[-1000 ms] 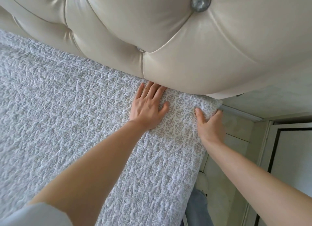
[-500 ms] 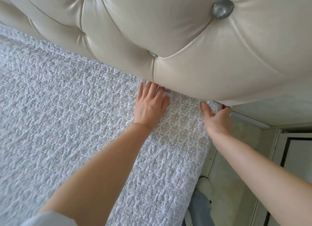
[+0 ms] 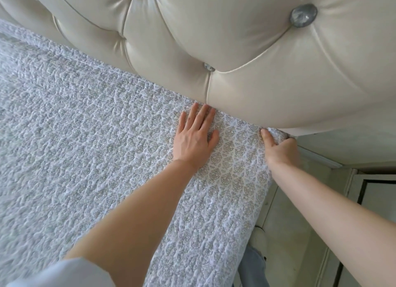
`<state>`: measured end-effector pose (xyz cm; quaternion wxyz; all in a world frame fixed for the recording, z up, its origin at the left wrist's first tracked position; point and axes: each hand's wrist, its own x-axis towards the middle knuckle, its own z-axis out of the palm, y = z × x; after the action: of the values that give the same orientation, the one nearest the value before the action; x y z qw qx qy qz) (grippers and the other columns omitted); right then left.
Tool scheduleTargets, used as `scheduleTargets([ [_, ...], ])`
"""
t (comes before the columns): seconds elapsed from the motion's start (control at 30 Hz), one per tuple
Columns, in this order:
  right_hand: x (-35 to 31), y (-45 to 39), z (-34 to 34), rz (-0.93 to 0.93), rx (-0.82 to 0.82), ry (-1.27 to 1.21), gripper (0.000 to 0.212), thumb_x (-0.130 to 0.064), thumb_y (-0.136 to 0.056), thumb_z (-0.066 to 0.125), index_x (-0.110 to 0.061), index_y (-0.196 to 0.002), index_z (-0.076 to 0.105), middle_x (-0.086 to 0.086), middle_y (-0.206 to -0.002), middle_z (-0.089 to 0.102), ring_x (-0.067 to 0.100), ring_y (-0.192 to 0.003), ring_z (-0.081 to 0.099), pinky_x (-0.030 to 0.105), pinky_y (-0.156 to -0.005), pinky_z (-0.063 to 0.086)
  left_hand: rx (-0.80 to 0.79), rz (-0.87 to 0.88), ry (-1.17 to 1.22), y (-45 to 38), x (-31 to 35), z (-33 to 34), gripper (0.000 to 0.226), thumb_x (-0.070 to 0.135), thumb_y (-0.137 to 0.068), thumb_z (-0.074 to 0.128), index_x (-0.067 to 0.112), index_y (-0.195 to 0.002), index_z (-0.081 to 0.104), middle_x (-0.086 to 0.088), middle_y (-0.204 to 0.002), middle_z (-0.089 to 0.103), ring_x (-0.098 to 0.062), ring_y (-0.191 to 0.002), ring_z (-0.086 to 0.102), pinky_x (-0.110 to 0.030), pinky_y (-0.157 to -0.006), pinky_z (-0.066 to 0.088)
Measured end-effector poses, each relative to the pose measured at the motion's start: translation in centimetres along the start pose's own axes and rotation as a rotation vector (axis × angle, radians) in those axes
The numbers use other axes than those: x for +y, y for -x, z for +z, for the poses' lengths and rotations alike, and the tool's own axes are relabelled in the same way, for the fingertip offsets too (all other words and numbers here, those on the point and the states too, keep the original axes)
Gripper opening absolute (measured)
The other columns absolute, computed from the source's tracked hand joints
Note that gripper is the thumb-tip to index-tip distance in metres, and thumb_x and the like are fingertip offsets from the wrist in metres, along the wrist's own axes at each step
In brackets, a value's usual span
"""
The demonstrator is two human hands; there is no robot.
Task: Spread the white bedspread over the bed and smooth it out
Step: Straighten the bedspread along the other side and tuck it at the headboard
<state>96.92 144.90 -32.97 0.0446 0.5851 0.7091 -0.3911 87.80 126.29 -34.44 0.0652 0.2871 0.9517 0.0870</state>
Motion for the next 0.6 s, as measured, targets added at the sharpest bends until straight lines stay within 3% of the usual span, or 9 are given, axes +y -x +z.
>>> scheduleTargets([
  [0.17, 0.9, 0.3, -1.0, -0.056, 0.009, 0.070, 0.076, -0.072, -0.085, 0.045, -0.005, -0.121, 0.045, 0.012, -0.113, 0.062, 0.033, -0.098, 0.061, 0.037, -0.073, 0.044, -0.082, -0.029, -0.018, 1.3, 1.1, -0.3, 0.065, 0.053, -0.102, 0.011, 0.024, -0.158, -0.007, 0.001, -0.165, -0.012, -0.020, -0.151, -0.017, -0.047, -0.123, -0.006],
  [0.3, 0.3, 2.3, -1.2, -0.076, 0.006, 0.354, 0.065, -0.051, -0.100, 0.029, 0.006, -0.130, 0.033, 0.026, -0.115, 0.057, 0.044, -0.104, 0.059, 0.041, -0.073, 0.043, -0.192, 0.055, 0.043, 5.9, 3.1, -0.4, 0.072, 0.057, -0.100, 0.015, 0.022, -0.156, -0.014, 0.000, -0.164, -0.020, -0.021, -0.149, -0.025, -0.049, -0.122, -0.008],
  [0.37, -1.0, 4.3, -1.3, -0.116, -0.042, 0.560, 0.064, -0.039, -0.102, 0.031, 0.008, -0.144, 0.018, 0.030, -0.144, 0.038, 0.045, -0.123, 0.049, 0.050, -0.093, 0.046, -0.247, 0.137, 0.124, 7.7, 3.0, -0.7, 0.069, 0.056, -0.101, 0.019, 0.026, -0.157, -0.008, 0.003, -0.165, -0.015, -0.017, -0.149, -0.024, -0.047, -0.123, -0.006],
  [0.43, -2.8, 7.2, -1.0, -0.292, -0.115, 0.838, 0.073, -0.031, -0.099, 0.040, 0.006, -0.150, 0.006, 0.024, -0.159, 0.010, 0.042, -0.139, 0.031, 0.050, -0.103, 0.042, -0.268, 0.171, 0.195, 8.6, 1.3, -1.4, 0.062, 0.052, -0.103, 0.017, 0.029, -0.158, -0.001, 0.007, -0.165, -0.008, -0.013, -0.150, -0.020, -0.044, -0.123, -0.004],
  [0.47, -3.8, 8.7, -0.5, -0.399, -0.135, 0.946, 0.074, -0.032, -0.097, 0.043, 0.004, -0.151, 0.007, 0.022, -0.160, 0.008, 0.040, -0.142, 0.026, 0.050, -0.105, 0.041, -0.266, 0.156, 0.210, 8.9, -0.2, -1.8, 0.058, 0.049, -0.104, 0.015, 0.030, -0.157, 0.002, 0.008, -0.164, -0.006, -0.012, -0.150, -0.018, -0.044, -0.124, -0.003],
  [0.6, -7.7, 13.6, 4.1, -0.790, -0.269, 0.999, 0.056, -0.032, -0.097, 0.042, -0.005, -0.144, 0.030, 0.016, -0.147, 0.038, 0.030, -0.135, 0.036, 0.044, -0.109, 0.039, -0.189, -0.099, 0.136, 9.2, -8.2, -3.4, 0.057, 0.053, -0.103, 0.017, 0.039, -0.156, 0.001, 0.012, -0.164, -0.008, -0.016, -0.150, -0.018, -0.053, -0.121, -0.003],
])
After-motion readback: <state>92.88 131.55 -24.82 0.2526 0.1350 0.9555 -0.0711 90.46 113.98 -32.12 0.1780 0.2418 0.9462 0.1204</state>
